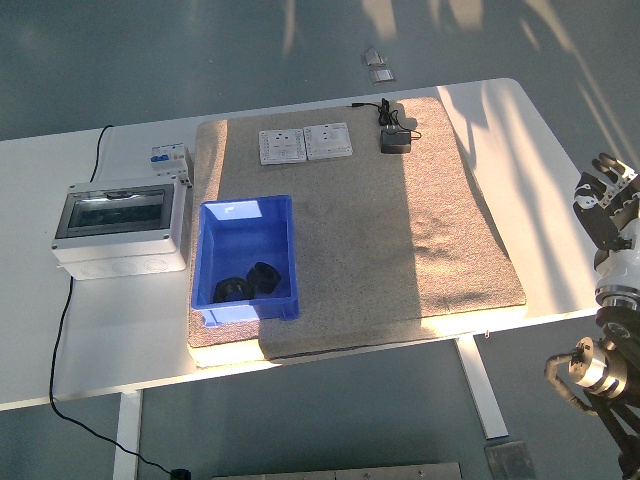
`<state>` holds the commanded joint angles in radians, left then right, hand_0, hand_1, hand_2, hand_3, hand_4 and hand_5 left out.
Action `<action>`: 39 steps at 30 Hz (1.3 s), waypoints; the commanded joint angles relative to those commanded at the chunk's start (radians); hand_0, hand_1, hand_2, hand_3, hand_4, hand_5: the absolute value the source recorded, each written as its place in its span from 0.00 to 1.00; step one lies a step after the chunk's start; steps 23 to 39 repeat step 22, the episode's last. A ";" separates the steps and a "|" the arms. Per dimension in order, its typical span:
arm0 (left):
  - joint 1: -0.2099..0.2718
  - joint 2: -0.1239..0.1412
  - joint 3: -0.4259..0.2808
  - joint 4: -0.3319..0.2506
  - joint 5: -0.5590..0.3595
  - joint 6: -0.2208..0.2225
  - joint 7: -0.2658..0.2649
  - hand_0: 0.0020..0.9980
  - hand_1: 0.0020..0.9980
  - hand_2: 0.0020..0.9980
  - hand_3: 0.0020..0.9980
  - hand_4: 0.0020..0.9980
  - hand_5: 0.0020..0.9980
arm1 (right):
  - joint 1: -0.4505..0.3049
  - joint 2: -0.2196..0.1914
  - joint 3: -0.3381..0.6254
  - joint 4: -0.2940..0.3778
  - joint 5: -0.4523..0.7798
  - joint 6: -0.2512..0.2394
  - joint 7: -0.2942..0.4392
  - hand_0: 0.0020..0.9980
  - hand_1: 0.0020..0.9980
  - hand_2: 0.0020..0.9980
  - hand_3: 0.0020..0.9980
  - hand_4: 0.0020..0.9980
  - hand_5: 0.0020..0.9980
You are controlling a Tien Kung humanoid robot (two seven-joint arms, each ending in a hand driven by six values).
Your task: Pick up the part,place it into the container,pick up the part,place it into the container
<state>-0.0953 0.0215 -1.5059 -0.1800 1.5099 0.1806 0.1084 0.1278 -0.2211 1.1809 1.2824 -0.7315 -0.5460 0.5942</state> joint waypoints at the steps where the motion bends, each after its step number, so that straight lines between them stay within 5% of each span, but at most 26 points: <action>1: 0.000 0.000 0.000 0.000 0.001 -0.001 0.002 0.68 0.67 0.71 0.63 0.67 0.77 | 0.000 0.000 0.000 0.000 0.001 0.000 0.002 0.78 0.67 0.72 0.67 0.58 0.05; 39: -0.005 0.006 0.009 0.000 0.006 -0.010 0.013 0.68 0.67 0.72 0.64 0.69 0.75 | 0.004 0.001 -0.019 -0.004 0.021 0.007 0.027 0.78 0.67 0.72 0.66 0.64 0.07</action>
